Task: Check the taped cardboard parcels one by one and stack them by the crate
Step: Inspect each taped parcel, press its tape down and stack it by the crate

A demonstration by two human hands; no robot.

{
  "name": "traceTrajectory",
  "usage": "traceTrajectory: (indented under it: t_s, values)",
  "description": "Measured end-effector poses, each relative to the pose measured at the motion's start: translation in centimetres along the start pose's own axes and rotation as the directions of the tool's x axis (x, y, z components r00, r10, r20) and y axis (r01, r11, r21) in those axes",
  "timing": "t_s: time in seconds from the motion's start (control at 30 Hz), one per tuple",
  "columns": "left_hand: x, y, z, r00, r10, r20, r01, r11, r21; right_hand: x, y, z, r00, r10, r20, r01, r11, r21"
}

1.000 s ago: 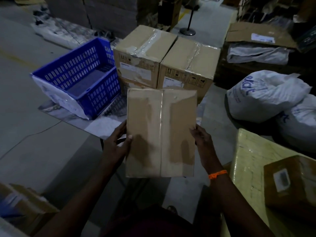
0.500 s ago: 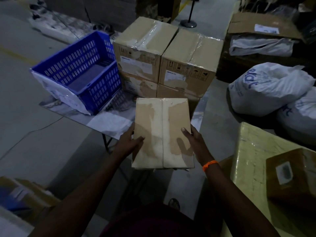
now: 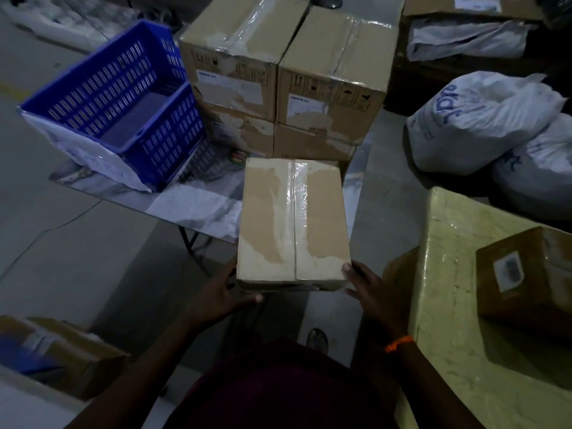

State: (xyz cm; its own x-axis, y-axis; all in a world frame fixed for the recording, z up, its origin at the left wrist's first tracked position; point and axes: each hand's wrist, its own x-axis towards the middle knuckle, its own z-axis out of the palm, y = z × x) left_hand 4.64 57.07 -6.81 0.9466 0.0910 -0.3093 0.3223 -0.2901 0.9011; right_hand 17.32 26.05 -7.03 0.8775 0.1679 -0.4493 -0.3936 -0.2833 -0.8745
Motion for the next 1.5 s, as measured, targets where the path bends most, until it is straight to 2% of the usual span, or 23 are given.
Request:
traceTrajectory:
  t_s: [0.1,0.2,0.37,0.47,0.6,0.83,1.0,1.23,1.33,1.4,1.47,1.5]
  values:
    - [-0.2,-1.6,0.6,0.996,-0.053,-0.075,0.062,0.990,0.125,-1.0,0.3,0.8,0.999,-0.004,-0.033,0.005,1.000,0.023]
    - [0.3,-2.0,0.9,0.987,-0.037,-0.159,0.067,0.980,0.188,-1.5,-0.3,1.7,0.996,-0.039,-0.085,0.038,0.999,-0.011]
    - [0.3,0.5,0.2,0.960,0.009,-0.282,0.032,0.990,0.141,-2.0,-2.7,2.5,0.974,-0.118,-0.194,0.122,0.992,0.014]
    - [0.1,2.9,-1.1,0.928,0.019,-0.371,-0.002,0.999,0.045,-2.7,-5.6,2.4,0.950,-0.203,-0.236,0.208,0.978,-0.004]
    - [0.0,6.5,-3.3,0.874,0.066,-0.481,-0.111,0.992,-0.067,-3.0,-8.8,2.9,0.919,-0.327,-0.220,0.337,0.941,0.008]
    - [-0.6,11.5,-4.8,0.851,0.103,-0.514,-0.225,0.958,-0.180,-2.5,-12.8,3.2,0.904,-0.374,-0.206,0.399,0.913,0.091]
    - [1.0,10.5,-5.1,0.833,0.013,-0.553,-0.168,0.958,-0.231,-0.8,-13.3,3.8,0.932,-0.337,-0.137,0.346,0.937,0.048]
    - [2.9,11.2,-5.7,0.827,-0.025,-0.562,-0.155,0.950,-0.271,0.8,-14.6,4.3,0.928,-0.344,-0.143,0.352,0.935,0.032]
    - [3.6,11.4,-5.6,0.806,-0.050,-0.590,-0.160,0.941,-0.298,1.4,-14.9,4.1,0.922,-0.366,-0.126,0.357,0.930,-0.088]
    - [3.9,11.4,-5.6,0.805,-0.062,-0.591,-0.161,0.935,-0.317,1.4,-15.5,4.1,0.878,-0.449,-0.167,0.398,0.878,-0.267]
    - [4.2,11.2,-5.7,0.812,-0.065,-0.580,-0.164,0.928,-0.334,1.3,-16.1,4.3,0.757,-0.613,-0.228,0.464,0.749,-0.473]
    - [4.2,11.1,-5.8,0.816,-0.064,-0.574,-0.167,0.925,-0.340,1.0,-16.4,4.6,0.685,-0.696,-0.215,0.499,0.663,-0.558]
